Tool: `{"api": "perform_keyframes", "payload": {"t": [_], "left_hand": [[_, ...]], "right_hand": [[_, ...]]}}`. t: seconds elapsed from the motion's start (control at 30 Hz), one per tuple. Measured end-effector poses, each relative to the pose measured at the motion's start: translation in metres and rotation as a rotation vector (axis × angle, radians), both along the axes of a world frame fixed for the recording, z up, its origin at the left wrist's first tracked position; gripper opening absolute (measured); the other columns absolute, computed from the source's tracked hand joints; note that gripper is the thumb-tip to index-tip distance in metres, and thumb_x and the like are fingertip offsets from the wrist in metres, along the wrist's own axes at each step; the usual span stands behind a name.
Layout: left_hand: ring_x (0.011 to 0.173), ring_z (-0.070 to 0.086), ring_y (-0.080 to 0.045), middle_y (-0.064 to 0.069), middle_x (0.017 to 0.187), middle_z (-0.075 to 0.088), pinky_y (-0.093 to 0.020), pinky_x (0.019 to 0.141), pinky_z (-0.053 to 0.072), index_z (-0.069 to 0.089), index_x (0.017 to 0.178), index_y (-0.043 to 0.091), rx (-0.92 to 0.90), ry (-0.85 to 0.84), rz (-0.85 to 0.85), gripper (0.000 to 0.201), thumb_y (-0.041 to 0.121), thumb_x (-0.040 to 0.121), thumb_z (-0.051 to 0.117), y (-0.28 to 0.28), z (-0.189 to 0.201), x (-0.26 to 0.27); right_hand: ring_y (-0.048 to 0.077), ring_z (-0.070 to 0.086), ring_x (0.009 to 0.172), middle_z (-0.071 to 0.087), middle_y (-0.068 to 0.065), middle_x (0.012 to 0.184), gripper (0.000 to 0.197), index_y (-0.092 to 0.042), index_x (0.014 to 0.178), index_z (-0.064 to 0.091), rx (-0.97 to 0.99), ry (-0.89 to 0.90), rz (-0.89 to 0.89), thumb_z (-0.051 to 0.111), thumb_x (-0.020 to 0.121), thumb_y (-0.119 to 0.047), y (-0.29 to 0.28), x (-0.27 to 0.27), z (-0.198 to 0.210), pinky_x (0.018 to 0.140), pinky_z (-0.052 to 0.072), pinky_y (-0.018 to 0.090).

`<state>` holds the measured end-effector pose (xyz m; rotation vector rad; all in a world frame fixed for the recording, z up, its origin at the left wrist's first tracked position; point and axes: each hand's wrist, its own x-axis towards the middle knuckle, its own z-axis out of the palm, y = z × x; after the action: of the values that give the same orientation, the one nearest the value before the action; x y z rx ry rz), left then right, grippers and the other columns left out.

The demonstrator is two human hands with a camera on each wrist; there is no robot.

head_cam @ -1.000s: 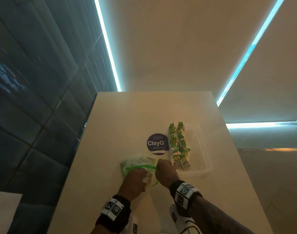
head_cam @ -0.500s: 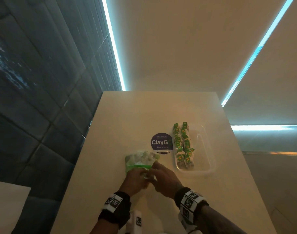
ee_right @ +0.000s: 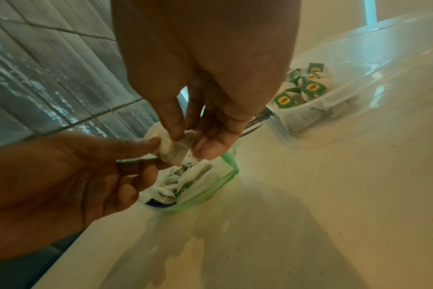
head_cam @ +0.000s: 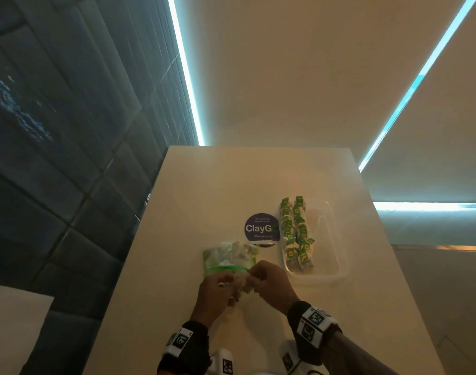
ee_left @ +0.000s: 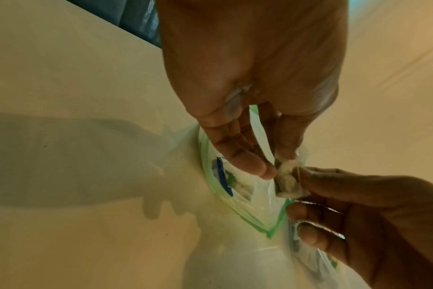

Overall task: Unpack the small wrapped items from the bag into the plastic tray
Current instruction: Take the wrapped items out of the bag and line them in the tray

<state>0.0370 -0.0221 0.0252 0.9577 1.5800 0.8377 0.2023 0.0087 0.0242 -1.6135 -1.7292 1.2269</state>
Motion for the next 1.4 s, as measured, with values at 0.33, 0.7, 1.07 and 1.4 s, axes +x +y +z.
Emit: {"api": "perform_keyframes", "payload": {"t": [0.33,0.7,1.07,1.4], "left_hand": [[0.068,0.070,-0.007,0.005,0.073,0.073,-0.024,0.058,0.058,0.074,0.081,0.024,0.170,0.159,0.000,0.014,0.011,0.084,0.071,-0.002,0.008,0.011],[0.075,0.063,-0.002,0.010,0.079,0.068,-0.002,0.061,0.045,0.067,0.077,0.023,0.137,0.363,-0.042,0.020,0.005,0.085,0.067,-0.003,0.005,0.006],[0.113,0.058,-0.026,-0.008,0.120,0.060,-0.035,0.093,0.046,0.063,0.110,0.014,-0.034,0.809,-0.313,0.026,0.029,0.090,0.059,0.008,-0.017,0.012],[0.097,0.062,-0.020,0.000,0.095,0.068,-0.030,0.077,0.051,0.073,0.087,0.021,0.049,0.795,-0.253,0.022,0.041,0.084,0.066,0.010,-0.010,0.015]], "right_hand": [[0.003,0.058,0.069,0.066,-0.006,0.082,0.019,-0.014,0.089,0.068,0.039,0.072,-0.035,0.072,0.085,-0.032,-0.008,-0.011,0.006,0.063,0.048,0.015],[0.003,0.061,0.064,0.069,-0.005,0.071,0.017,-0.024,0.076,0.071,-0.029,0.122,-0.126,0.068,0.088,-0.014,-0.001,0.007,0.002,0.066,0.054,0.021],[0.001,0.058,0.055,0.067,-0.004,0.068,0.010,-0.011,0.081,0.074,-0.014,0.148,-0.194,0.068,0.088,-0.013,0.002,0.023,0.009,0.054,0.047,0.016],[-0.003,0.054,0.051,0.067,0.006,0.074,0.012,0.003,0.094,0.074,-0.089,0.254,-0.142,0.065,0.089,-0.003,-0.001,0.027,0.015,0.051,0.043,0.013]]}}
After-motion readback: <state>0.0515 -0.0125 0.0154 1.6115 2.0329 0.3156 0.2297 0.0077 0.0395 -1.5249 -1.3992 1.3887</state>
